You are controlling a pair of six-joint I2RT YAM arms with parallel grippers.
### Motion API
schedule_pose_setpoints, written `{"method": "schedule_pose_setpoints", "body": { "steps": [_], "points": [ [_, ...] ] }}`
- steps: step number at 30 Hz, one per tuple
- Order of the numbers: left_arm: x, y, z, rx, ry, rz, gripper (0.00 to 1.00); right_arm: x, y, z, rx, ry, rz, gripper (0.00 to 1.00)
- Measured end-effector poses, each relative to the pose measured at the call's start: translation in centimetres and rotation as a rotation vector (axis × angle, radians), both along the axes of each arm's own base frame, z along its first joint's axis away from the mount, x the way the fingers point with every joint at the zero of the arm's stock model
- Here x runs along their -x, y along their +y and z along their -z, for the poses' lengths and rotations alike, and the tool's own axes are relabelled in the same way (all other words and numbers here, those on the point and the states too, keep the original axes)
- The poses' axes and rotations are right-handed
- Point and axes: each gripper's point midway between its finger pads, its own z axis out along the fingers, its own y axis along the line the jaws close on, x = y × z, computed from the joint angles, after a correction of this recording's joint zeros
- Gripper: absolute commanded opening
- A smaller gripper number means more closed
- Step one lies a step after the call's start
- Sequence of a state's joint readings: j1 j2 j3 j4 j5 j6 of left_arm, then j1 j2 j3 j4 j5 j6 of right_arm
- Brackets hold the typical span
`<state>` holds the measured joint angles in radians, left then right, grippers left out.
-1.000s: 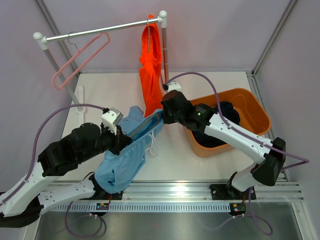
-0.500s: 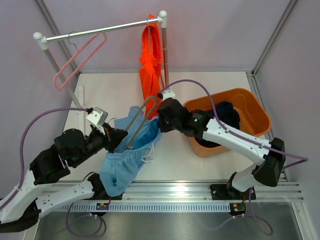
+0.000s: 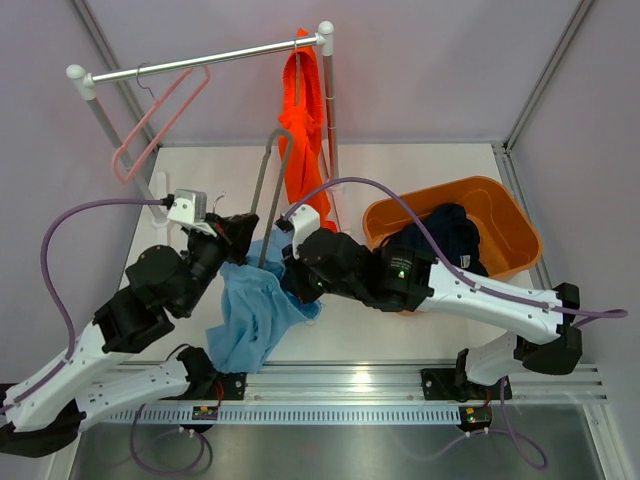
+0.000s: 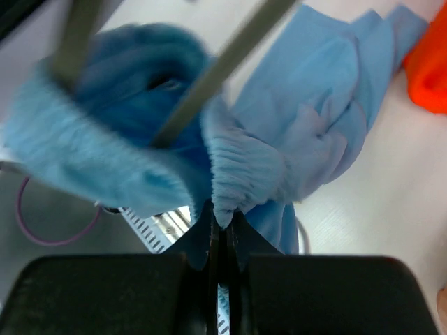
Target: Remove the shorts from the hanger
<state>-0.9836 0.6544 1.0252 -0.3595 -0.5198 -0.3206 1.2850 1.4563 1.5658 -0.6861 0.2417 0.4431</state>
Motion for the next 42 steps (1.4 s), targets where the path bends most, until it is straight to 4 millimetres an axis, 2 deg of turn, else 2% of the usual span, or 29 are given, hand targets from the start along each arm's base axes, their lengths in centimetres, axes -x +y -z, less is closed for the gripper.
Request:
{"method": "schedule_pose_setpoints", "body": {
  "steps": [5, 9, 13, 18, 23, 26, 28, 31, 34, 38, 40, 42],
  "points": [
    [-2.9, -0.5, -1.6, 0.002, -0.067, -0.125, 0.0, 4.1, 1.3, -3.4, -0.03, -0.047, -0.13, 0.0],
    [-4.7, -0.9, -2.7, -0.023, -0.119, -0.204, 0.0, 6.1, 1.4, -4.5, -0.029, -0.069, -0.195, 0.0],
    [-5.6, -0.6, -4.9, -0.03, -0.177, -0.266, 0.0, 7.3, 1.1, -5.1, -0.016, -0.084, -0.238, 0.0],
    [-6.1, 0.9, -9.2, -0.008, -0.269, -0.358, 0.0, 8.7, 0.5, -6.4, -0.013, -0.101, -0.281, 0.0],
    [-6.0, 2.4, -12.2, 0.011, -0.324, -0.436, 0.0, 9.0, -0.2, -7.9, -0.021, -0.121, -0.291, 0.0],
    [-6.0, 2.8, -12.9, 0.013, -0.325, -0.449, 0.0, 7.9, -1.2, -8.9, -0.004, -0.16, -0.234, 0.0],
    [-5.8, 3.0, -12.9, 0.015, -0.318, -0.444, 0.0, 6.5, -2.3, -10.7, -0.001, -0.214, -0.166, 0.0],
    [-5.4, 3.4, -12.3, 0.016, -0.291, -0.43, 0.0, 3.7, -4.4, -15.6, -0.063, -0.311, -0.032, 0.0],
    [-4.7, 4.0, -11.8, 0.036, -0.268, -0.412, 0.0, -0.1, -7.6, -20.4, -0.124, -0.404, 0.137, 0.0],
    [-3.7, 5.0, -10.5, 0.065, -0.229, -0.391, 0.0, -6.7, -15.4, -25.5, -0.121, -0.575, 0.489, 0.0],
    [-3.4, 5.2, -9.8, 0.073, -0.211, -0.382, 0.0, -8.8, -19.2, -27.3, -0.101, -0.653, 0.64, 0.0],
    [-3.4, 5.1, -8.9, 0.066, -0.191, -0.373, 0.0, -10.0, -23.3, -28.9, -0.075, -0.718, 0.785, 0.0]
  ]
}}
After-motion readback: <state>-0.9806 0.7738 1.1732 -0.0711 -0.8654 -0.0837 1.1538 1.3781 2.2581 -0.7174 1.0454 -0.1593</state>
